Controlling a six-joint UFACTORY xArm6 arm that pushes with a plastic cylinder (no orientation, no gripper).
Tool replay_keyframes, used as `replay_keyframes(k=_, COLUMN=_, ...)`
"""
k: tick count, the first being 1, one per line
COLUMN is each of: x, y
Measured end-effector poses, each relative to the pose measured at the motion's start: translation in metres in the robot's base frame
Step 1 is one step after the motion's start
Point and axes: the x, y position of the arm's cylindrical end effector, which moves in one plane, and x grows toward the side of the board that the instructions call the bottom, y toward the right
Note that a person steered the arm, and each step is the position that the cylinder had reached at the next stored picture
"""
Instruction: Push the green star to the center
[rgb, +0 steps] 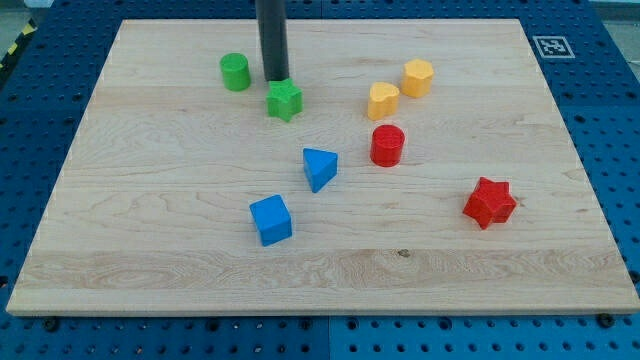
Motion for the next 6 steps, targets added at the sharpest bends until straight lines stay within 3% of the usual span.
replay_keyframes(k=2, x=0.009, y=-0.029)
replay_keyframes(k=6, x=0.048, y=0.013)
